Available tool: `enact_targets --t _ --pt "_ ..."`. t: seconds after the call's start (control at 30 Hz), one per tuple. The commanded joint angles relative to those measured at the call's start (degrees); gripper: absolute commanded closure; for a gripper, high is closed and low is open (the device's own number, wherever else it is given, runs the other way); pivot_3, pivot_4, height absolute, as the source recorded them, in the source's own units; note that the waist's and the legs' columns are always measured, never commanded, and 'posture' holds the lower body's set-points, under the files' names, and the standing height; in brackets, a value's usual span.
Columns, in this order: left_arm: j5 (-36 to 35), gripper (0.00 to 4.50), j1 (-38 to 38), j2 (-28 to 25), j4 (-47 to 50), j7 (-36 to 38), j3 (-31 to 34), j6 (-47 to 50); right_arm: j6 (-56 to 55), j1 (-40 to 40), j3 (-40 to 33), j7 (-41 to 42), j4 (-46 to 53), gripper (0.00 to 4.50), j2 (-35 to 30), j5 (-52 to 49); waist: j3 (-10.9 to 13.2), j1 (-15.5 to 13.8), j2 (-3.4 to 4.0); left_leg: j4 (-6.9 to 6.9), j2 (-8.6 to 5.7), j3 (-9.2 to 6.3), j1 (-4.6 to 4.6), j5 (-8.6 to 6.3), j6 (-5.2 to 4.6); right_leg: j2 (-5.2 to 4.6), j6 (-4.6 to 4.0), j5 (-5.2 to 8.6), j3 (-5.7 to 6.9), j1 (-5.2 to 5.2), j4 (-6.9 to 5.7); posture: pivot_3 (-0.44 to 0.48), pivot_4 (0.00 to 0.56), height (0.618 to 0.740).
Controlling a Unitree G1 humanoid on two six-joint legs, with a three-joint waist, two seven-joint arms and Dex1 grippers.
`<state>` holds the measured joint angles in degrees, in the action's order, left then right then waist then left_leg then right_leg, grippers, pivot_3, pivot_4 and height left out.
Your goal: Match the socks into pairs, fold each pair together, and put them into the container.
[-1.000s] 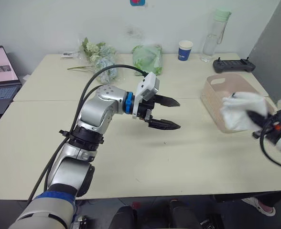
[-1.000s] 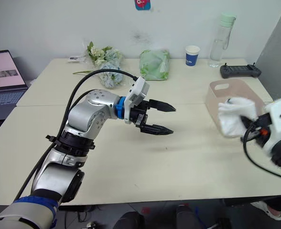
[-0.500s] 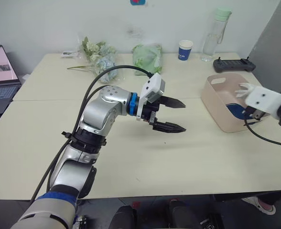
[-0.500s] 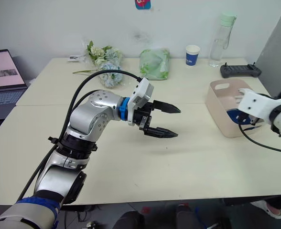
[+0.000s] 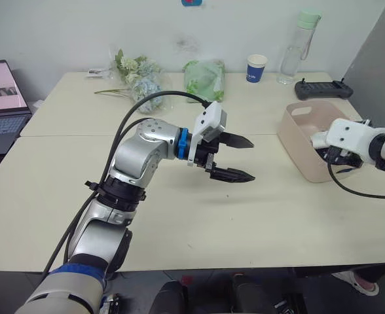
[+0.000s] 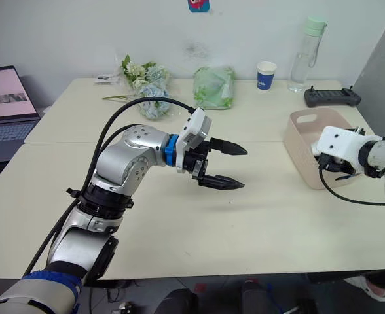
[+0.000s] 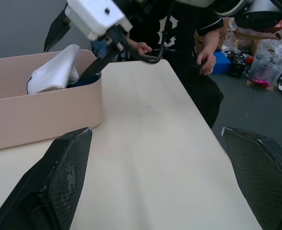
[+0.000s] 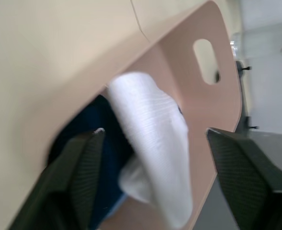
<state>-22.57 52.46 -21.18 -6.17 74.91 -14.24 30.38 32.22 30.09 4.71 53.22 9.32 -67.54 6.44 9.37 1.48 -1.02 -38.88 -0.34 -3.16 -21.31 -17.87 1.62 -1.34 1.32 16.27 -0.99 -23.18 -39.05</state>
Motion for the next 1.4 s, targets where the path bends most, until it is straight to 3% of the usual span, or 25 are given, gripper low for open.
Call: enact_targets --t 0.03,0.13,0.27,0.4,0.5,0.7,0.87,1.03,1.23,1.4 --pt "0.0 0.0 0.6 -0.3 0.8 0.1 0.3 -1.3 5.8 -0.2 -6.2 3.7 4.4 0.08 -3.1 -3.6 0.0 0.0 0.0 -0.01 0.0 0.0 -0.01 0.0 0.0 0.0 0.0 0.0 0.0 0.0 0.01 0.0 0.15 0.74" --pt "0.2 0.0 0.7 -0.6 0.4 0.2 0.4 -1.8 11.3 0.5 -10.9 5.4 6.9 0.08 -3.6 -7.6 0.0 0.0 0.0 -0.01 -0.02 0.02 -0.02 0.0 -0.01 -0.02 0.0 0.0 -0.01 0.0 0.02 0.0 0.15 0.74" --pt "0.2 0.0 0.4 -0.9 0.5 0.4 0.6 -1.9 14.7 3.6 -12.3 1.4 6.7 0.08 -0.8 -8.9 0.0 0.1 0.0 -0.01 0.0 0.02 0.0 0.0 -0.01 -0.02 0.0 0.0 -0.01 0.0 0.0 0.0 0.15 0.74" --pt "0.2 0.0 0.3 -1.0 0.6 0.2 0.5 -2.0 10.5 6.5 -7.6 -5.9 1.5 0.08 3.1 -3.8 0.0 0.2 0.01 -0.02 0.0 0.04 0.02 0.0 0.0 -0.02 0.0 -0.01 -0.02 0.0 -0.02 0.0 0.15 0.74" --pt "0.3 0.0 -0.6 -1.1 1.5 0.0 0.2 -2.2 3.2 6.4 -2.0 -13.1 -8.0 0.08 7.7 2.2 0.0 0.2 0.0 -0.03 0.0 0.05 0.0 0.01 0.01 -0.04 0.0 -0.01 -0.02 0.0 0.0 0.0 0.15 0.74" --pt "-0.2 0.0 -2.3 -2.3 3.4 -0.8 1.0 -1.3 0.9 3.6 -0.6 -14.5 -13.4 0.08 10.0 4.0 0.0 0.1 0.05 -0.03 -0.02 0.06 -0.18 0.12 0.21 -0.07 0.0 -0.01 0.0 -0.16 0.0 0.0 0.15 0.74" --pt "-0.6 0.0 -2.7 -3.1 4.2 -1.6 1.7 -0.9 2.0 5.3 -2.5 -15.4 -10.6 0.08 10.2 4.2 0.0 0.1 0.06 -0.07 -0.03 0.05 -0.27 0.12 0.21 -0.07 0.01 -0.02 0.0 -0.21 0.0 0.0 0.15 0.74" --pt "0.2 0.0 -3.4 -4.7 3.1 -6.3 5.4 -2.1 4.4 7.1 -9.0 -16.3 -3.2 0.08 11.1 0.9 0.0 0.2 0.08 -0.09 0.0 0.01 -0.25 0.08 0.15 -0.04 0.02 -0.04 0.01 -0.21 -0.04 0.0 0.15 0.74" --pt "3.5 0.0 -10.1 -12.4 3.1 -13.6 11.5 -3.0 6.2 2.2 -19.7 -18.2 11.3 0.08 21.7 -9.4 0.0 0.2 0.11 -0.04 0.14 -0.12 -0.18 0.08 0.14 -0.06 0.02 -0.04 0.06 -0.2 -0.08 0.0 0.15 0.74" --pt "5.9 0.0 -25.6 -18.3 11.3 -25.2 20.9 0.4 8.0 -9.8 -21.6 -24.7 26.6 0.08 35.4 -14.5 0.0 0.3 0.13 0.02 0.16 -0.2 -0.19 0.0 0.01 -0.15 0.01 -0.04 0.06 -0.19 -0.04 0.0 0.15 0.74"
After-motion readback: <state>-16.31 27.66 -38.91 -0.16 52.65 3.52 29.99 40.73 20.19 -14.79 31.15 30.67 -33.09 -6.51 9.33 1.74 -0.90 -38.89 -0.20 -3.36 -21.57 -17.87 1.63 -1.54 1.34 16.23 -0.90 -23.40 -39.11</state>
